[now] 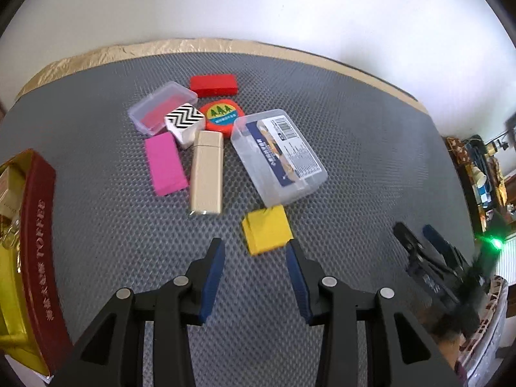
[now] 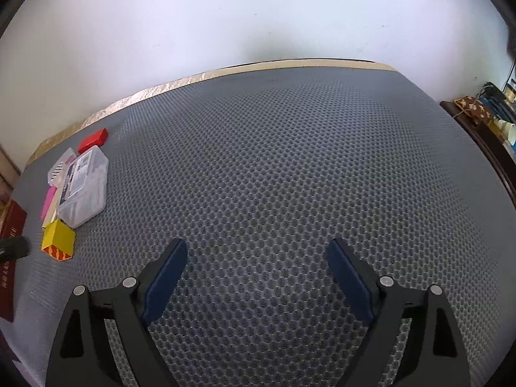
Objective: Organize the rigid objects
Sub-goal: 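Grasp the yellow block with the left gripper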
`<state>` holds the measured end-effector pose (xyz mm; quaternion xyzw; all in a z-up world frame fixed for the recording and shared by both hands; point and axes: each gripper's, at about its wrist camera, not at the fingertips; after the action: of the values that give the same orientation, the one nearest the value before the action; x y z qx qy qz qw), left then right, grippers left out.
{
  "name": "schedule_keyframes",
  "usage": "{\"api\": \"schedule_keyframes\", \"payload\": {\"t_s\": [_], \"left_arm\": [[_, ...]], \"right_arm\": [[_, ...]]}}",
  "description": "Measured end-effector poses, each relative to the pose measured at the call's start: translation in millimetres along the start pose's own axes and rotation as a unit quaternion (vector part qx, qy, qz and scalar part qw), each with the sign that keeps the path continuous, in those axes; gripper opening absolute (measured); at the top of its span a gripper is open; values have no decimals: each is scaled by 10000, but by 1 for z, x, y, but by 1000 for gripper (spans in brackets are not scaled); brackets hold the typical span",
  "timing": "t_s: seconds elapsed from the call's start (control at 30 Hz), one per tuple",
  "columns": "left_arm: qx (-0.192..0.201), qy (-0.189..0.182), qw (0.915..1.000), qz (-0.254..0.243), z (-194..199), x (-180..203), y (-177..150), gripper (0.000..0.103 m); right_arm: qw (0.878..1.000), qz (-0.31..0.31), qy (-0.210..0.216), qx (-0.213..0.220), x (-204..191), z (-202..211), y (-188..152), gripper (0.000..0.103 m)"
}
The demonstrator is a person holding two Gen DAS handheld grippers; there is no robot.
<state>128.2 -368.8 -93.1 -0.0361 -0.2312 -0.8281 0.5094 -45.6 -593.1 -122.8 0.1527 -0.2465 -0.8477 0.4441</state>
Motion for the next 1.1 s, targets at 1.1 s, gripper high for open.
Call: {"api": "schedule_keyframes", "payload": {"t_s": [1.1], "left_arm": [[142, -283, 9979, 569, -8, -27, -58, 30]], "right_arm": [[9998, 169, 88, -11, -8, 0, -2, 94]]}}
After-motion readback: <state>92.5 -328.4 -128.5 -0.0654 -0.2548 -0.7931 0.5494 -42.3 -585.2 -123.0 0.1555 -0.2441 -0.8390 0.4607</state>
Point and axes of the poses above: each gripper's, at about its wrist camera, not at the fingertips, and z roughly against the way its jaws point, x to its right, y to its top, and after that the axes turned 7 degrees about -y, right-handed
